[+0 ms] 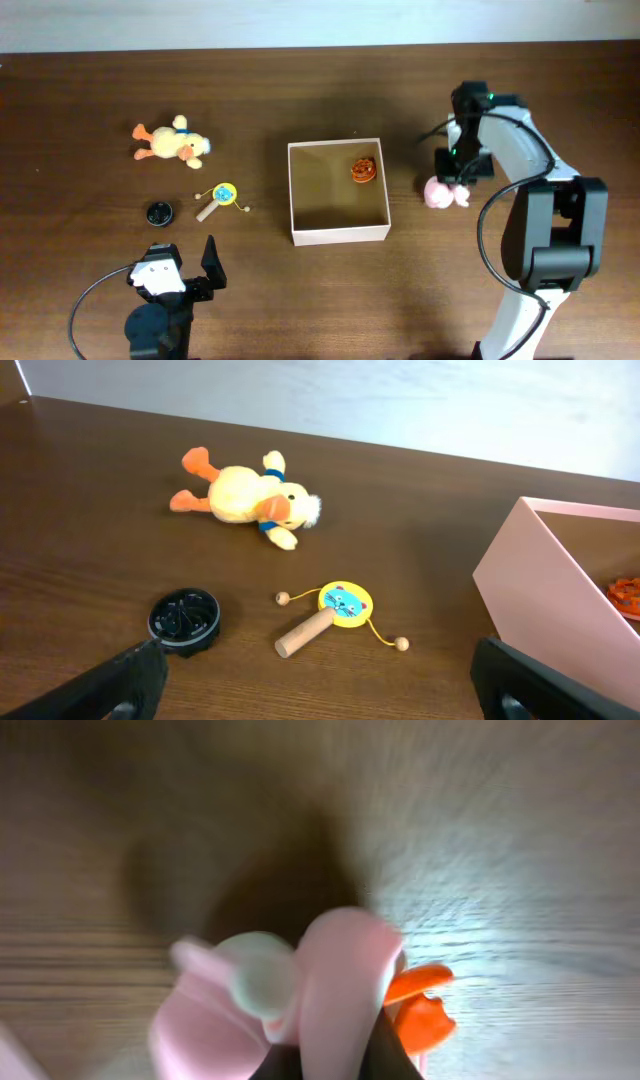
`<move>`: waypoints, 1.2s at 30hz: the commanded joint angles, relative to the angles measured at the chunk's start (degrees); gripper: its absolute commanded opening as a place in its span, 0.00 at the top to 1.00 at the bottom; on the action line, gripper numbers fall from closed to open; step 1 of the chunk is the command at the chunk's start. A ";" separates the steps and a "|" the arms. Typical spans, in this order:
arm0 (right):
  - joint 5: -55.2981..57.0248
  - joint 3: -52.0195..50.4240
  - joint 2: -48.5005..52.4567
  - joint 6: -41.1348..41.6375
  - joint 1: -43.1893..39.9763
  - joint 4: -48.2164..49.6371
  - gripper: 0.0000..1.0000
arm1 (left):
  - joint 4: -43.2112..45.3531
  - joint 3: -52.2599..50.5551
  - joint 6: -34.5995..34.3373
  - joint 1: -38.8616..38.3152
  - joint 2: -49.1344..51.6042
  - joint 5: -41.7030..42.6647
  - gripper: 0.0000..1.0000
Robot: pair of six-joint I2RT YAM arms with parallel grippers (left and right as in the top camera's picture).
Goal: Pack container
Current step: 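Lift the pink pig and carry it over the box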
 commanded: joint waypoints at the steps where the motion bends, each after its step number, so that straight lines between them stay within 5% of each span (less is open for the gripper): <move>1: -0.48 8.92 -0.46 0.22 0.07 -1.62 0.96 | -0.02 -0.24 0.92 0.39 -0.28 0.79 0.01; 23: -3.19 47.08 -0.46 0.02 5.70 -24.70 0.96 | -0.02 -0.24 0.92 0.39 -0.28 0.79 0.01; 36: -3.98 48.76 -0.46 -1.44 22.29 -32.59 0.96 | -0.02 -0.24 0.92 0.39 -0.28 0.79 0.01</move>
